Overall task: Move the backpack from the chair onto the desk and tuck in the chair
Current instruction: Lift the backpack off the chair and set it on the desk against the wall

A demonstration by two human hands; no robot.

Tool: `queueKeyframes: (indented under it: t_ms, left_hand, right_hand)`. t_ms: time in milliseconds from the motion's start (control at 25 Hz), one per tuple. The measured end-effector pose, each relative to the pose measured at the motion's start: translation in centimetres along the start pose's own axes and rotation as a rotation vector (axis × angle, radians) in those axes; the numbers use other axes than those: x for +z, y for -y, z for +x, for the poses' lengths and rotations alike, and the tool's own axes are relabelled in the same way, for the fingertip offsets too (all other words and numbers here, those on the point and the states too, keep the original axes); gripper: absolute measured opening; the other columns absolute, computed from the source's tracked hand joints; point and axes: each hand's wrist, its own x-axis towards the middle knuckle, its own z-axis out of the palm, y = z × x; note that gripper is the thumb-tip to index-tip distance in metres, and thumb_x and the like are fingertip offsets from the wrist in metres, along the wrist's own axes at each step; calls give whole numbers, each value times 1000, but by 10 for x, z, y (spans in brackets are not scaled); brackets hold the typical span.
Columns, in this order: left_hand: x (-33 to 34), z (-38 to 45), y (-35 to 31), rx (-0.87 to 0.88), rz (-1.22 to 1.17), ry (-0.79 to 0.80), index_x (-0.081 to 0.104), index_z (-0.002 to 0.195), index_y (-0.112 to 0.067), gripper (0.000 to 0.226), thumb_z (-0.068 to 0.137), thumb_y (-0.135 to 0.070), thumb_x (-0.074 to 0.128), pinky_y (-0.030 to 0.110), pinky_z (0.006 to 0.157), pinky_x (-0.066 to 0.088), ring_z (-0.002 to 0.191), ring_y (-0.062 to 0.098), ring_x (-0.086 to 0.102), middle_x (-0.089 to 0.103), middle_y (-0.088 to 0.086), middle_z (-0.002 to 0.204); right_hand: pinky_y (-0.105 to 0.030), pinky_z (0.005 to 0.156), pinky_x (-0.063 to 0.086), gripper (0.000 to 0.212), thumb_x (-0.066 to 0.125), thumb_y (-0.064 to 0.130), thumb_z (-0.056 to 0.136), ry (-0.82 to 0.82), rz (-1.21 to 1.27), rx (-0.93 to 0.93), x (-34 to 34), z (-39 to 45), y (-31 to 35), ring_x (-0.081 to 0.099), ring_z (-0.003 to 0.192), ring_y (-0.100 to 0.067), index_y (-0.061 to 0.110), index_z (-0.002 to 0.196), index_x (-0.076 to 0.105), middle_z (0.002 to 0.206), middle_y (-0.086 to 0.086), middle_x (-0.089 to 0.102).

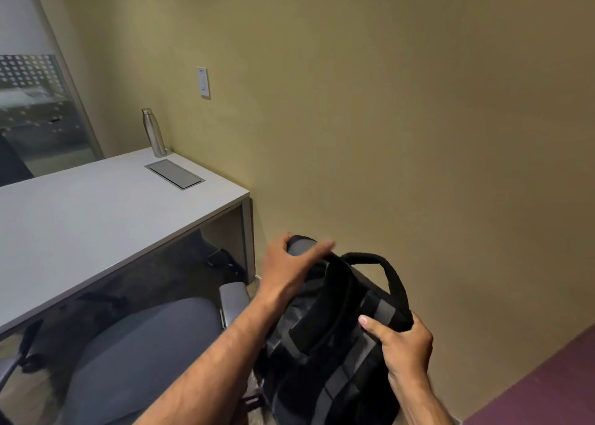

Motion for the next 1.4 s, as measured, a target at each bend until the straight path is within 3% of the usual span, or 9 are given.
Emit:
queueKeyframes:
  t_ms: [120, 240, 400, 480, 600, 680, 960, 1240, 1400]
  left_hand:
    - [-41, 49, 22, -47, -15, 51, 64, 66, -8, 73, 66, -80, 74, 25, 56, 43, 55, 13, 53, 56, 8, 57]
    - [-69, 89, 60, -151, 99, 227, 56, 63, -19, 61, 61, -74, 83, 25, 59, 39, 58, 8, 49, 53, -4, 62]
    - [-60, 129, 100, -223, 151, 341, 62, 118, -28, 65, 67, -62, 83, 32, 96, 48, 110, 8, 59, 64, -10, 119]
    - [-43, 153, 100, -178, 158, 341, 59, 118, -39, 40, 83, -43, 80, 22, 93, 50, 112, 3, 62, 66, -18, 116]
    - [-27, 193, 95, -148, 79, 186, 60, 98, -43, 24, 93, -23, 72, 3, 58, 48, 82, -13, 66, 72, -32, 84]
    - [-26, 219, 93, -122, 55, 67, 63, 91, -36, 18, 98, -20, 64, 4, 52, 45, 69, -11, 65, 70, -33, 74]
    - [-42, 322, 108, -110, -1, -288, 70, 97, -18, 19, 102, -31, 58, 31, 73, 50, 86, 17, 66, 71, -4, 88]
    - [-66, 434, 99, -38, -41, -601, 70, 84, -16, 28, 100, -38, 62, 27, 60, 46, 59, 2, 56, 63, -14, 60]
    - [-94, 486, 82, 58, -58, -736, 70, 91, -8, 30, 100, -35, 63, 24, 59, 51, 58, 1, 58, 67, 10, 75]
  right_hand:
    - [-48, 76, 65, 52, 104, 8, 49, 89, -2, -155, 24, 21, 29, 79, 73, -21, 33, 86, 76, 80, 3, 82]
    - [-49, 72, 66, 52, 103, 7, 50, 149, -12, -261, 42, 40, 63, 79, 72, -21, 33, 86, 76, 80, 2, 81]
    - [-41, 68, 64, 50, 102, 7, 47, 162, 38, -368, 69, 65, 113, 78, 69, -21, 27, 84, 76, 79, 0, 82]
    - [-33, 60, 63, 49, 100, 18, 41, 171, 95, -414, 87, 78, 138, 78, 68, -20, 24, 84, 77, 79, 0, 82]
    - [-25, 58, 62, 48, 96, 25, 38, 214, 171, -466, 118, 98, 166, 78, 68, -18, 21, 83, 77, 80, -1, 82]
    - [-25, 59, 62, 48, 96, 24, 39, 239, 199, -486, 141, 118, 179, 78, 68, -19, 18, 82, 77, 81, -2, 82]
    - [-40, 71, 66, 58, 98, 32, 42, 373, 155, -522, 236, 217, 198, 80, 78, -23, 14, 93, 77, 87, -1, 83]
    - [-32, 75, 62, 67, 97, 50, 42, 562, 57, -570, 335, 323, 233, 76, 82, -4, 27, 100, 71, 91, 16, 80]
    - [-29, 85, 59, 88, 95, 60, 40, 625, 17, -620, 396, 361, 257, 68, 94, 6, 32, 116, 60, 103, 19, 71]
